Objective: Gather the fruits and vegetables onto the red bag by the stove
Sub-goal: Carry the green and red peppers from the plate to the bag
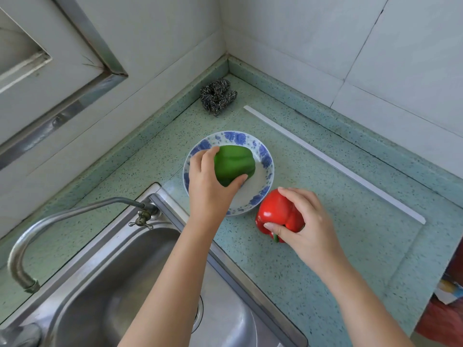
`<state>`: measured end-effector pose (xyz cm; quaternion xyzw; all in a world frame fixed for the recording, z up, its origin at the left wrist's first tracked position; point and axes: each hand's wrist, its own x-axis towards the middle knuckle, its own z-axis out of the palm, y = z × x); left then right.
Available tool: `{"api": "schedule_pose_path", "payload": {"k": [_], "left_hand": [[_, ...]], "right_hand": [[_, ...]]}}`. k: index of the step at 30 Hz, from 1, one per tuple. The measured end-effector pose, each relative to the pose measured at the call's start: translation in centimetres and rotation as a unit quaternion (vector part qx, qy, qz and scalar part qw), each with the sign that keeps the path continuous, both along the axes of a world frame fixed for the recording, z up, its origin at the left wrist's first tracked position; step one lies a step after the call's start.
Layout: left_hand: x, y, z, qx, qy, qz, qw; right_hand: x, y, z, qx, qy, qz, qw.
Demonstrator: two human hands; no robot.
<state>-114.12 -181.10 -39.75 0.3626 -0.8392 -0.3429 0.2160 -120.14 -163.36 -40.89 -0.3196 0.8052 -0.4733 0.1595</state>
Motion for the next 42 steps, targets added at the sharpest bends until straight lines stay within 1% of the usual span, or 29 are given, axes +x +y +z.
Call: {"api": "schedule_pose_path", "payload": {"k": [3, 11, 17, 23, 29, 33, 37, 42], "left_hand": [[1.2, 0.7, 0.7, 0.003, 0.004, -0.002, 1.0], [4.5, 3.1, 4.1, -0.02, 0.05, 0.009, 0.999], [7.1, 4.3, 6.6, -0.05, 0.077, 0.036, 0.995], [11.1, 6.0, 8.4, -0.06, 0.085, 0.093, 0.99], [15.5, 8.5, 7.5, -0.045, 0.081, 0.153, 0.984], [18.1, 10.4, 7.1, -0.054, 0.085, 0.176, 0.979], [20.8, 12.4, 6.8, -0.072, 0.069, 0.192, 0.976], [26.0, 15.4, 6.7, -0.087, 0.066, 0.223, 0.969]], "right_hand": [[0.5, 0.2, 0.4, -0.009, -0.007, 0.0, 1.0], [1.2, 0.5, 2.8, -0.031, 0.025, 0.006, 0.999], [2.2, 0.8, 5.3, -0.049, 0.045, 0.024, 0.997], [3.7, 1.8, 7.7, -0.051, 0.061, 0.058, 0.995], [5.8, 2.3, 8.9, -0.069, 0.078, 0.112, 0.988], [8.1, 2.8, 9.3, -0.075, 0.068, 0.144, 0.984], [10.5, 4.0, 9.4, -0.076, 0.068, 0.176, 0.979], [15.0, 5.4, 9.8, -0.066, 0.054, 0.222, 0.971]]}}
